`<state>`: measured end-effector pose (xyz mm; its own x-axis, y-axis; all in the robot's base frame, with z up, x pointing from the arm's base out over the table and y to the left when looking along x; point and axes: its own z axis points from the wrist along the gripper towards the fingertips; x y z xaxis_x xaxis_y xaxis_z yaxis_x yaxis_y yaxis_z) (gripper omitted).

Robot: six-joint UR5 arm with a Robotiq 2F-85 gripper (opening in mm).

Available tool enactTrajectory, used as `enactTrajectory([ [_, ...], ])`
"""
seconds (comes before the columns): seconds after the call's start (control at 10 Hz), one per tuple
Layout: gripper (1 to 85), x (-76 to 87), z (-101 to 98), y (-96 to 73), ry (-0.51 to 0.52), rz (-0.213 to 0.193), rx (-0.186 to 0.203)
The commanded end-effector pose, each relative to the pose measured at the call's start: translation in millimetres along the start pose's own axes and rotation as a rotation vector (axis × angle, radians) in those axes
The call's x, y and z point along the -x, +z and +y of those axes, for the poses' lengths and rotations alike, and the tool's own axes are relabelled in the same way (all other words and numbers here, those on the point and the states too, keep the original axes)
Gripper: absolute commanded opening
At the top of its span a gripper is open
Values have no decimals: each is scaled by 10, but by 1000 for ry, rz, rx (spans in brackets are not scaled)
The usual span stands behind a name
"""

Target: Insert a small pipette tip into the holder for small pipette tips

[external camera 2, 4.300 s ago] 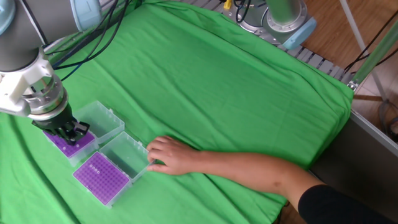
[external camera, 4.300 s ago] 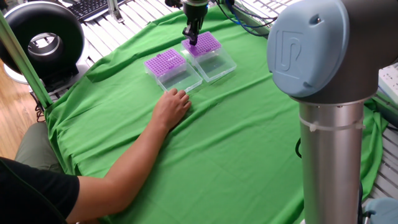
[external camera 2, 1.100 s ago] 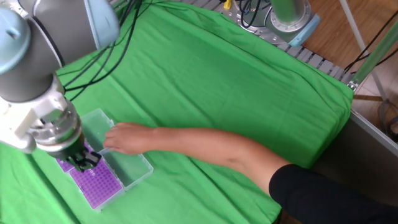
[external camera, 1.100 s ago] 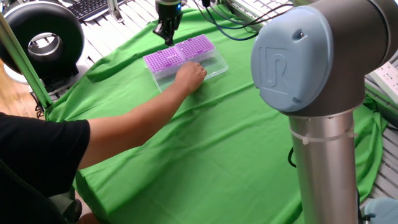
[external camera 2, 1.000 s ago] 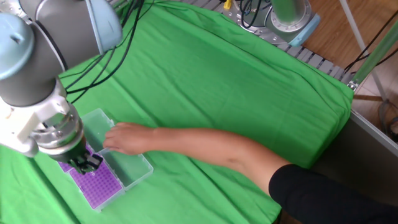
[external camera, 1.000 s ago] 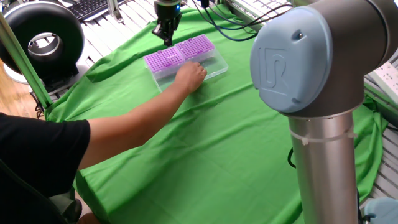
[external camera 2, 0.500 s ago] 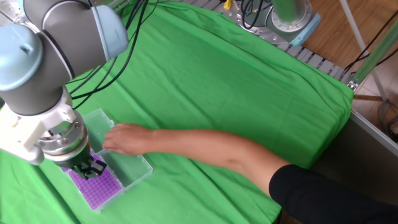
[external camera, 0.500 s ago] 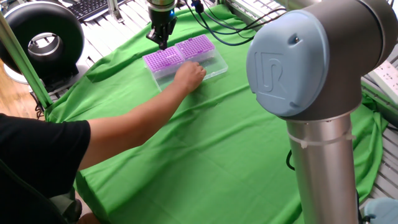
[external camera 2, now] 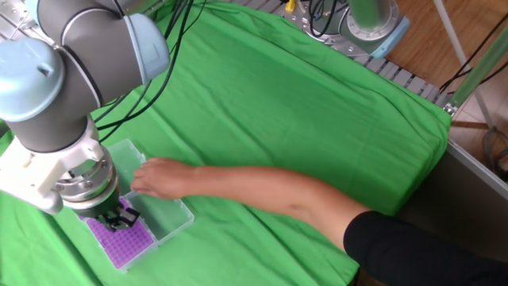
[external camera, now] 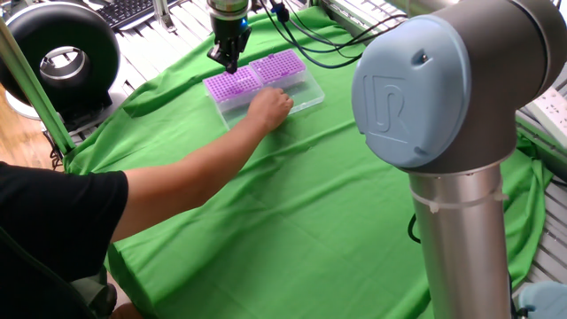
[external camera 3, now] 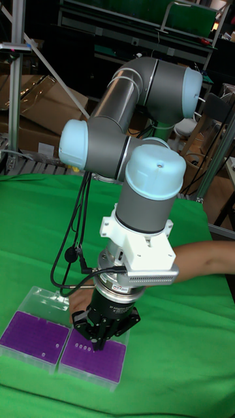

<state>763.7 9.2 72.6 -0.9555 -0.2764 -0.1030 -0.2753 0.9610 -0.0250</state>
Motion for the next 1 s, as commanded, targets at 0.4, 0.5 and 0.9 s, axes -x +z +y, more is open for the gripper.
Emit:
enactTrajectory([
  [0.4, 10, -13, -5, 57, -1, -13, 5],
  [0.5, 10, -13, -5, 60, -1, -13, 5],
  [0.9, 10, -6, 5, 88, 1, -17, 4],
])
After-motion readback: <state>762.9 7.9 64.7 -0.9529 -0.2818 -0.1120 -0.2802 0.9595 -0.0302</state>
